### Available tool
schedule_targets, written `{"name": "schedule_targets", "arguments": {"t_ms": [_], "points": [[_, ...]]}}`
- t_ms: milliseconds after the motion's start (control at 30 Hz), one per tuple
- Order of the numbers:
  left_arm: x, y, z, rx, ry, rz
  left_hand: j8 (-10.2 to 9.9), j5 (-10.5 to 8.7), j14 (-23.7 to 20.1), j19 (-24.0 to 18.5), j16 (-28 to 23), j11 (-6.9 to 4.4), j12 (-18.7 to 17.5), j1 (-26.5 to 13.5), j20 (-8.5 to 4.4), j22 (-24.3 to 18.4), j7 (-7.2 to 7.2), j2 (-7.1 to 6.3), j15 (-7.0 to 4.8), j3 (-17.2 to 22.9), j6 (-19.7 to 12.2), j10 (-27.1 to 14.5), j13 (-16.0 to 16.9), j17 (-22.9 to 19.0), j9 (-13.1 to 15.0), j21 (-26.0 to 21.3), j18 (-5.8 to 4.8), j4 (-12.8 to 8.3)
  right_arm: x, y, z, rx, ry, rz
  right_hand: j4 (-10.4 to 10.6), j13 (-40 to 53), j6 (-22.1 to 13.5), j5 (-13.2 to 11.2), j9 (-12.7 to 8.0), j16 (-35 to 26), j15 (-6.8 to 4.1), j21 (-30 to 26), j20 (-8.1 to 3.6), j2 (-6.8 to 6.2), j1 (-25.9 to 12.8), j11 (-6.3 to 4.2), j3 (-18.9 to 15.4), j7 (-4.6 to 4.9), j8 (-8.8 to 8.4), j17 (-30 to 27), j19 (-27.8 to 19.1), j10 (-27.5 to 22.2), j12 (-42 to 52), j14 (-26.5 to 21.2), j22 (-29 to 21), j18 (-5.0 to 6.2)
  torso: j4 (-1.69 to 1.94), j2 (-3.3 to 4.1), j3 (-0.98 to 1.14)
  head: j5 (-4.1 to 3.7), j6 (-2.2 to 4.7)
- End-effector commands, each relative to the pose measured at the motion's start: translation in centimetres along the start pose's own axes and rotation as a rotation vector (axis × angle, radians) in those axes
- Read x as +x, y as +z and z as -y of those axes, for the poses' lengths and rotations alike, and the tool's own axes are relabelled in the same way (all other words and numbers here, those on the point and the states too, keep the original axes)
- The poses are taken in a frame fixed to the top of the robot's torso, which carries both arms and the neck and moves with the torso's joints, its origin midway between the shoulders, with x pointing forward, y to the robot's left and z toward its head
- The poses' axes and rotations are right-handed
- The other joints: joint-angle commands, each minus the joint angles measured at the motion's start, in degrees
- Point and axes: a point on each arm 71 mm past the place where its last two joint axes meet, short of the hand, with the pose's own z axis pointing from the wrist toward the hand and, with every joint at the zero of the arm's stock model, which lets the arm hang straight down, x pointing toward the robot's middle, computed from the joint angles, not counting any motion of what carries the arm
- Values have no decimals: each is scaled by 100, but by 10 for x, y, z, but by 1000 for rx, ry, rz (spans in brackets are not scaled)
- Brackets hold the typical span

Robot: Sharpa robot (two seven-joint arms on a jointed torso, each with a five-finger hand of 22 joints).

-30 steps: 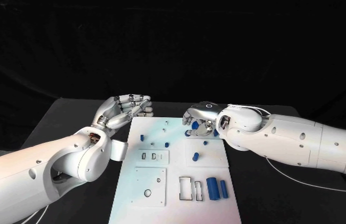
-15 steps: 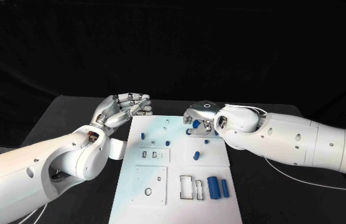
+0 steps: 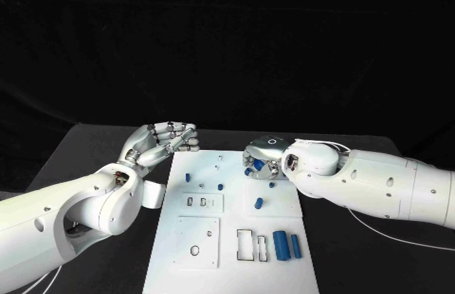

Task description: Assemble the parts on the task board

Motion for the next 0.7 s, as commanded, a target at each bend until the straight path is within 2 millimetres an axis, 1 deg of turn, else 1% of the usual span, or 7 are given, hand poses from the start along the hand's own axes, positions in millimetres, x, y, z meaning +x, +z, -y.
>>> {"name": "schedule_targets", "arguments": {"t_ms": [33,100,200,267,467,533,700], "points": [[2,1,1,1,-14,-19,-23,-26,-22,45,-30,12,-26,2,6,8,190,-70,2,34,-36,-24,0,6,-8,27,28,0,3,0,-1,-5,-5,-21,1,6,61,34,13,62,3,68,-1,13,61,-5,66,7,-2,35,58,49,2,138,80,-68,4,10,-5,-3,5],[2,1,1,0,-13,-19,-23,-26,-22,45,-30,12,-26,2,6,8,190,-70,2,34,-36,-24,0,6,-8,27,28,0,3,0,-1,-8,2,-14,12,7,117,36,31,118,-2,146,-1,53,88,-12,150,1,25,77,89,111,8,138,193,-83,7,14,-5,-7,8],[1,1,1,-1,-14,-19,-26,-26,-23,47,-32,14,-32,0,6,7,191,-70,3,34,-39,-29,0,7,-9,28,28,0,2,1,-1,-13,18,-3,41,-5,170,-104,56,211,-10,240,-4,140,121,-22,333,-11,52,148,118,173,-6,147,324,-100,10,17,-9,-8,10],[1,1,0,-2,-13,-19,-26,-26,-23,47,-32,14,-32,0,6,7,191,-70,3,34,-39,-29,0,7,-9,28,28,0,2,1,-1,-15,23,-1,68,-25,192,-350,82,250,-12,279,-7,249,161,-26,559,-25,73,160,110,190,-14,136,380,-103,12,19,-9,-8,5],[1,0,1,-4,-14,-19,-31,-26,-24,50,-35,17,-41,-2,6,7,195,-69,4,35,-45,-37,-1,10,-10,29,27,0,3,2,-2,-17,34,-1,77,-34,244,-410,131,351,-26,382,-8,255,160,-50,719,-46,125,253,162,267,-1,152,541,-128,17,47,-15,-7,24],[1,0,1,-5,-14,-18,-31,-26,-24,50,-35,17,-41,-2,6,7,195,-69,4,35,-45,-37,-1,10,-10,29,27,0,3,2,-3,-17,36,-3,78,-35,258,-413,146,380,-32,411,-10,251,155,-57,752,-54,142,281,178,291,0,158,585,-134,21,47,-15,-9,-14],[0,0,1,-8,-13,-16,-37,-25,-26,54,-38,21,-53,-4,5,6,199,-68,6,37,-53,-48,-1,12,-13,31,27,-1,4,2,-3,-14,39,-7,72,-36,289,-426,188,435,-48,464,-19,268,167,-78,839,-75,185,327,205,352,3,167,668,-146,12,58,-17,-20,-4]]}}
